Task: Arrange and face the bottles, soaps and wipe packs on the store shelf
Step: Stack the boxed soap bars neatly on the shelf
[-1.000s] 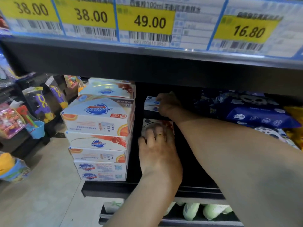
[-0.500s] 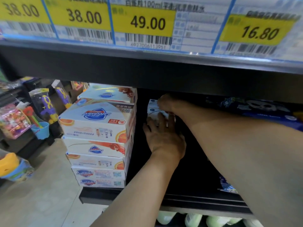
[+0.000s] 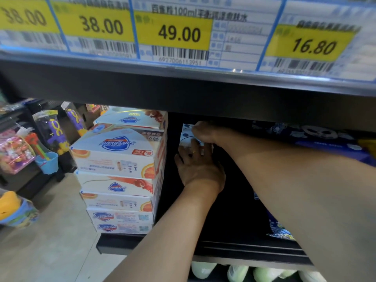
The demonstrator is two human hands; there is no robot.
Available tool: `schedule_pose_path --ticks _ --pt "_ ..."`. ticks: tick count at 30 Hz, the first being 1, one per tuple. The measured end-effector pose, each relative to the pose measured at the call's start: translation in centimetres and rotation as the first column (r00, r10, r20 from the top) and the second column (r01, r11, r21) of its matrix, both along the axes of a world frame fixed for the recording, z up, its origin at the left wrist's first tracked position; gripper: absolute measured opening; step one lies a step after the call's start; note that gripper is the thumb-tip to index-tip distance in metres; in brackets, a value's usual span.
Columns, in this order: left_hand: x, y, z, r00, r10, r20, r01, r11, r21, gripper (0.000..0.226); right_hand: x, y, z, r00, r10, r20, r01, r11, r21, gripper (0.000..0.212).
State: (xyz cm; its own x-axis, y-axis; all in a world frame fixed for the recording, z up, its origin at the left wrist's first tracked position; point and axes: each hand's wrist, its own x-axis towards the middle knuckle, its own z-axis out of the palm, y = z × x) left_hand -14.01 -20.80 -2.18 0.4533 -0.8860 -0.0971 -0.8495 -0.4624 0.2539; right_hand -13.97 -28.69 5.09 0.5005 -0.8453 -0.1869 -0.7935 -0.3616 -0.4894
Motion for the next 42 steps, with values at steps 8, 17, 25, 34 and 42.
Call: schedule_pose_path --ticks 8,17,25,34,42 --pt "-3.5 8.2 3.0 0.988 -0.152 -0.015 0.143 0.955 -0.261 0.074 -0.4 3.7 2.2 0.953 -0.071 0.294 0.079 0.997 -0.015 0.034" --pt "-1.3 23.9 2.1 0.975 -0.222 0.003 0.135 0.579 -0.804 0.033 -5.9 14.0 1.7 0.569 0.072 0.819 0.004 0.996 -0.090 0.032" --pt "5.7 26.5 5.8 0.994 0.035 -0.106 -0.110 0.461 -0.881 0.049 -7.5 18.6 1.5 0.713 0.467 0.524 -0.218 0.857 -0.467 0.065" --pt "10.3 25.1 6.6 0.934 -0.060 -0.351 -0.206 0.713 -0.670 0.101 -6.4 19.1 1.4 0.751 0.383 0.538 -0.086 0.865 -0.495 0.047" --pt "11.7 23.9 5.2 0.844 -0.171 -0.508 -0.265 0.691 -0.672 0.106 -9.8 19.4 1.4 0.596 0.266 0.758 -0.113 0.962 -0.249 0.043"
